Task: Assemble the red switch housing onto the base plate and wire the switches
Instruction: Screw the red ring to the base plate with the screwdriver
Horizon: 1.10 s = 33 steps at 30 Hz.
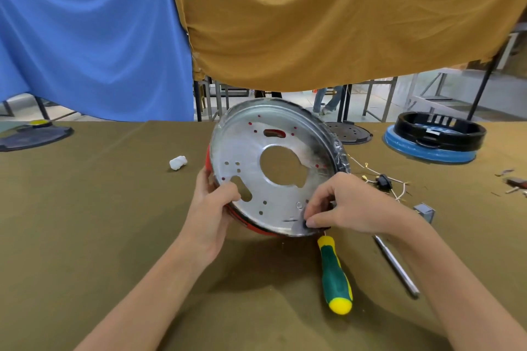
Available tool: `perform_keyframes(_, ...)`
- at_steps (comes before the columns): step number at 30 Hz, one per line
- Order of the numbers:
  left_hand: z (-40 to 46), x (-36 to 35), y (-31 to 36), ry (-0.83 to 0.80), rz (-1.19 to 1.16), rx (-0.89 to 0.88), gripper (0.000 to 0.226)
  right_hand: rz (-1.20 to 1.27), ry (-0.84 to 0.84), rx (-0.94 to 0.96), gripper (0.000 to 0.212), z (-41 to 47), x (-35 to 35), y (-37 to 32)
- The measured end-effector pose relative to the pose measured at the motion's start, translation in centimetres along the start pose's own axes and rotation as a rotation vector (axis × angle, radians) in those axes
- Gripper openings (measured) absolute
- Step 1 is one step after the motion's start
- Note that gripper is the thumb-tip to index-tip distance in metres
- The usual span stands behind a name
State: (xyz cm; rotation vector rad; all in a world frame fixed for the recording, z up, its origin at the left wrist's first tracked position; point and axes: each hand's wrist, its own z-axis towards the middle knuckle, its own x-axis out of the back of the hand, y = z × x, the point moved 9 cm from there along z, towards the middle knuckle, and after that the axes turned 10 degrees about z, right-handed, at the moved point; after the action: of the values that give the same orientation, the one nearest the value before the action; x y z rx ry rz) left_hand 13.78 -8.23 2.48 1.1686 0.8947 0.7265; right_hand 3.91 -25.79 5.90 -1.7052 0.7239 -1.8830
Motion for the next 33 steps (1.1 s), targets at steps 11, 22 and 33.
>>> perform_keyframes(11, -0.1, -0.3, 2.0, -0.070, 0.106, -0.222, 0.079, -0.118, 0.053, -0.004, 0.013, 0.9, -1.3, 0.6)
perform_keyframes(22, 0.3, -1.1, 0.1, -0.124, 0.108, -0.200, 0.079, -0.138, 0.120, -0.014, 0.014, 1.2, -1.2, 0.8)
perform_keyframes(33, 1.1, -0.9, -2.6, -0.095, 0.177, -0.072, 0.079, -0.191, 0.239, -0.028, 0.014, 1.4, -1.0, 1.1)
